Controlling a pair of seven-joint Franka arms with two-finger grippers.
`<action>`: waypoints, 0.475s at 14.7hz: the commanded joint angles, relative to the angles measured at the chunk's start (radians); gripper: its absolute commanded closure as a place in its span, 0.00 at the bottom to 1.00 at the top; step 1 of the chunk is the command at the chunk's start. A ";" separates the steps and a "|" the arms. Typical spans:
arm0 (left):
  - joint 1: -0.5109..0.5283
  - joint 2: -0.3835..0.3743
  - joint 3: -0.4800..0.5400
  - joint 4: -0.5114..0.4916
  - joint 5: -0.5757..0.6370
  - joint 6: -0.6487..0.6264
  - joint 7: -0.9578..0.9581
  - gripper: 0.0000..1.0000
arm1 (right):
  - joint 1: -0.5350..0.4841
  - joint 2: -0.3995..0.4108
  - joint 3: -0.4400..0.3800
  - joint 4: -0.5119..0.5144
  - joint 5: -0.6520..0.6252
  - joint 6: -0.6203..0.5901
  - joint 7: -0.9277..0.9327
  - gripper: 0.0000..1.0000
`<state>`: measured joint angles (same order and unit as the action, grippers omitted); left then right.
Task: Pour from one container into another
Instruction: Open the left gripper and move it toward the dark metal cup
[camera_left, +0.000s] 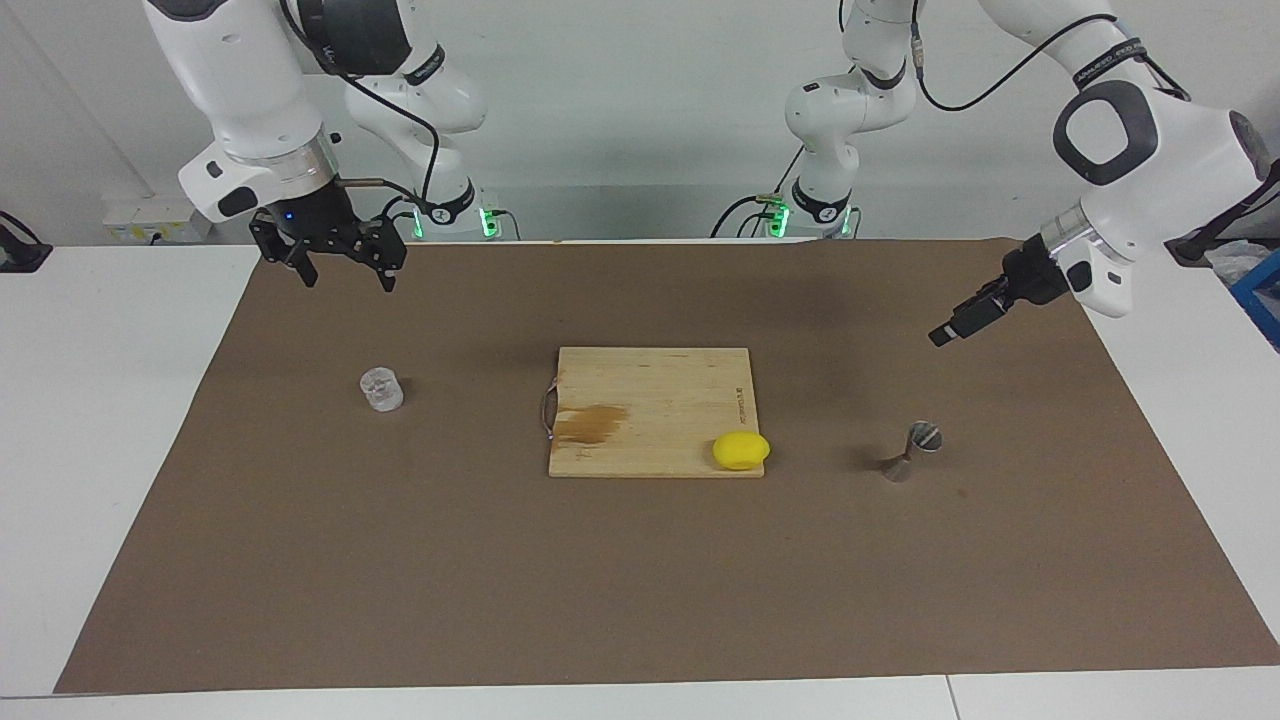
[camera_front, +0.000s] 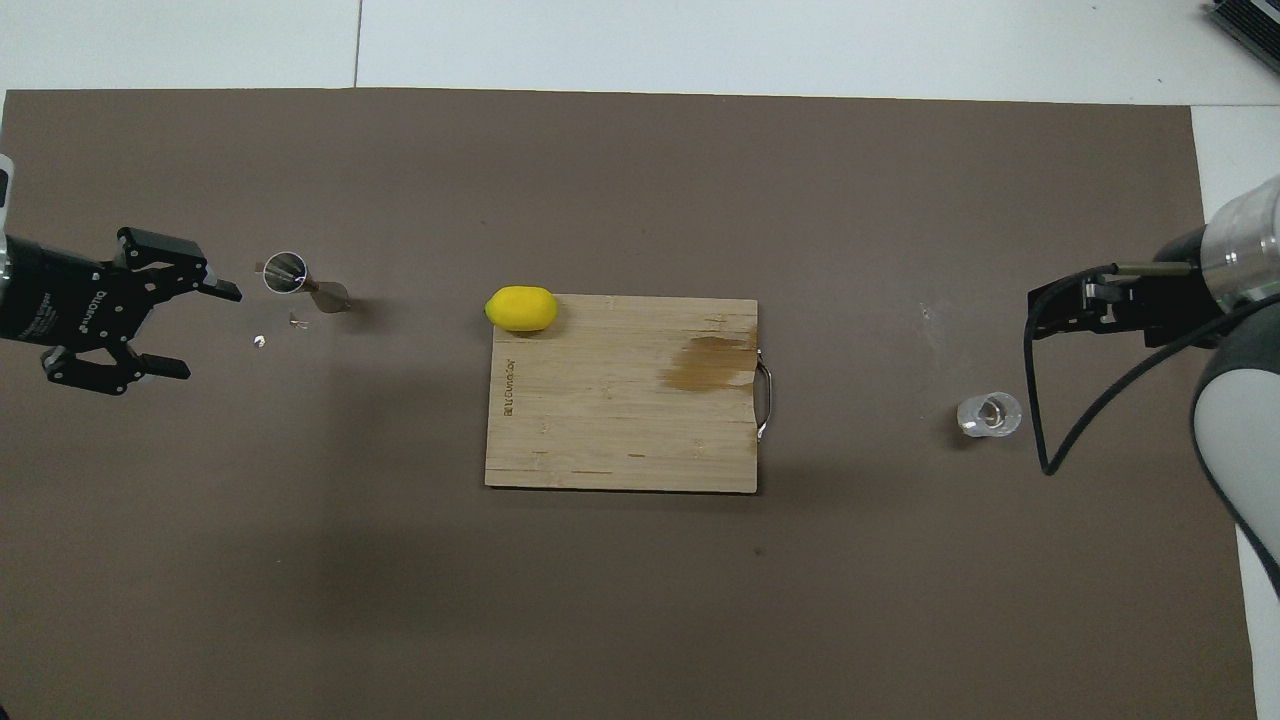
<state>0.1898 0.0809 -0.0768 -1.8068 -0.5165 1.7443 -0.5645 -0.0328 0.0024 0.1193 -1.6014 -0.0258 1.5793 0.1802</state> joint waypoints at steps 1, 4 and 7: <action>0.043 -0.036 -0.008 -0.139 -0.169 0.138 -0.157 0.00 | -0.013 -0.022 0.003 -0.034 0.007 0.021 -0.022 0.00; 0.072 -0.035 -0.008 -0.196 -0.330 0.227 -0.352 0.00 | -0.012 -0.024 0.003 -0.038 0.007 0.021 -0.016 0.00; 0.103 -0.030 -0.009 -0.252 -0.485 0.282 -0.443 0.00 | -0.012 -0.024 0.003 -0.040 0.007 0.019 -0.016 0.00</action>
<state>0.2668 0.0803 -0.0758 -1.9926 -0.9166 1.9821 -0.9354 -0.0327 0.0019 0.1193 -1.6090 -0.0258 1.5793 0.1802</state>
